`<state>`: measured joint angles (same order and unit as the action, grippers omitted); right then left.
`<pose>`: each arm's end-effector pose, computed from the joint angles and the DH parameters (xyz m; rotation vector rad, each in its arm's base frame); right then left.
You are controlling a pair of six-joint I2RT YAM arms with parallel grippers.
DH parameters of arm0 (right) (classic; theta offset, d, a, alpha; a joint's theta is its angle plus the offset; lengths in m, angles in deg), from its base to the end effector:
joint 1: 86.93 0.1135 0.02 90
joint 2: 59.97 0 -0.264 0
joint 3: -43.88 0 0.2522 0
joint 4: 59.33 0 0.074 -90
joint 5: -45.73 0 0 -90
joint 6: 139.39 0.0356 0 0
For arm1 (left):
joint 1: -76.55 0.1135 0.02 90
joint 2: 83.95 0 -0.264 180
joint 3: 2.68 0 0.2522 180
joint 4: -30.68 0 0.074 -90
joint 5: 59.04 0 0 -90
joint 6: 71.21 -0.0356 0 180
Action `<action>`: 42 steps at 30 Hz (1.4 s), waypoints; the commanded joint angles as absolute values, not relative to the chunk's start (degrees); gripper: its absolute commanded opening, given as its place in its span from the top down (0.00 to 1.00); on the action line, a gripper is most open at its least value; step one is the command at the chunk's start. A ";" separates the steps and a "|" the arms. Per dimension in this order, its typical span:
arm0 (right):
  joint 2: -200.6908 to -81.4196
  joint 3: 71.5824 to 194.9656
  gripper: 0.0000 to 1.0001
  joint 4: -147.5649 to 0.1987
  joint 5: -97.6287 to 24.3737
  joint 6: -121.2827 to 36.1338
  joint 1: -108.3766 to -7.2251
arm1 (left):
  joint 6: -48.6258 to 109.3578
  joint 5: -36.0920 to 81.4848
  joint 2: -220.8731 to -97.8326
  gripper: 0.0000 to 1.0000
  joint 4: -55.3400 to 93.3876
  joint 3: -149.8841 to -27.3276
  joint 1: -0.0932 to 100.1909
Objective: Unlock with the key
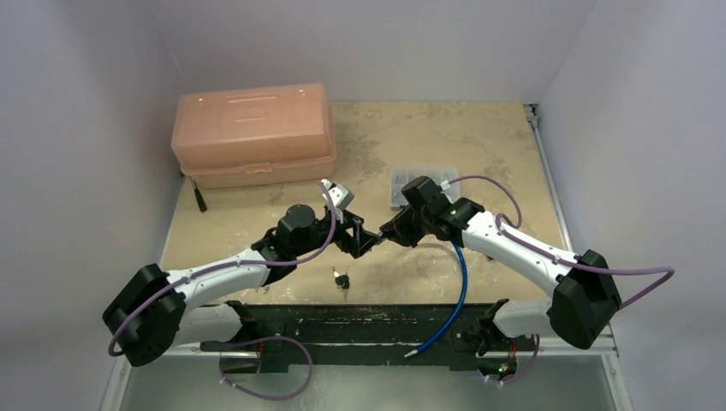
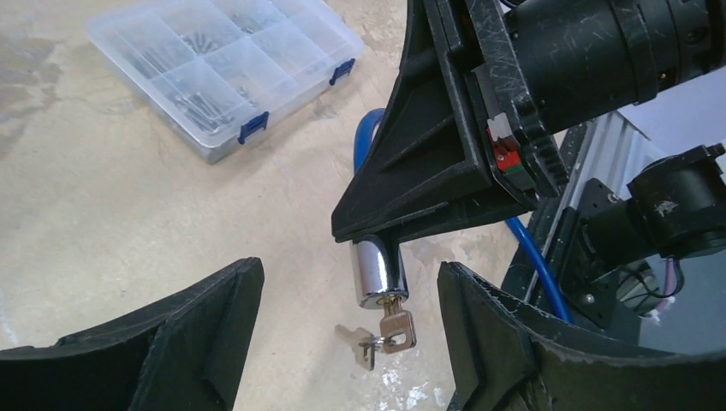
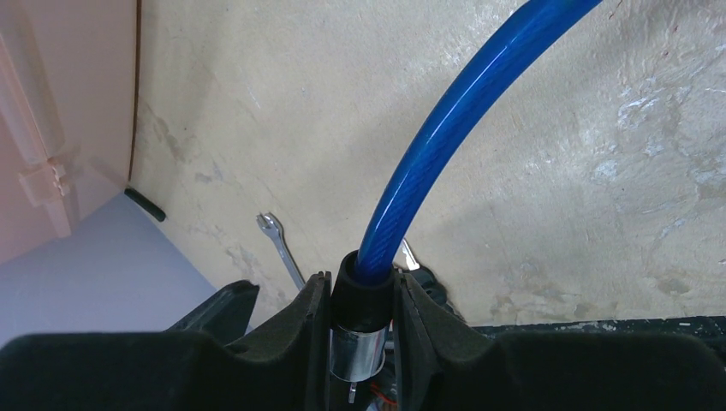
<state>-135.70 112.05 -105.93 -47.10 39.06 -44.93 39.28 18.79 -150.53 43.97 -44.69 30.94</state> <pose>0.2011 0.1787 0.2474 1.0976 2.5024 0.7740 0.1703 -0.1847 0.2296 0.5670 1.7921 -1.0049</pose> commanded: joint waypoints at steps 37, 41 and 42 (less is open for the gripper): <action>-130.04 111.15 1.00 -100.82 -50.42 37.28 -44.83 | 48.59 10.20 -165.29 1.00 56.46 -49.92 32.87; -130.25 112.45 0.81 -100.69 -50.87 34.52 -44.99 | 47.74 14.06 -163.08 1.00 56.03 -48.35 32.85; -130.39 112.93 0.73 -100.72 -51.08 33.54 -45.00 | 47.74 15.39 -162.30 1.00 56.15 -47.81 32.87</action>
<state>-132.42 110.85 -103.20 -50.31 37.83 -45.04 48.57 9.42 -165.53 55.49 -48.25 32.52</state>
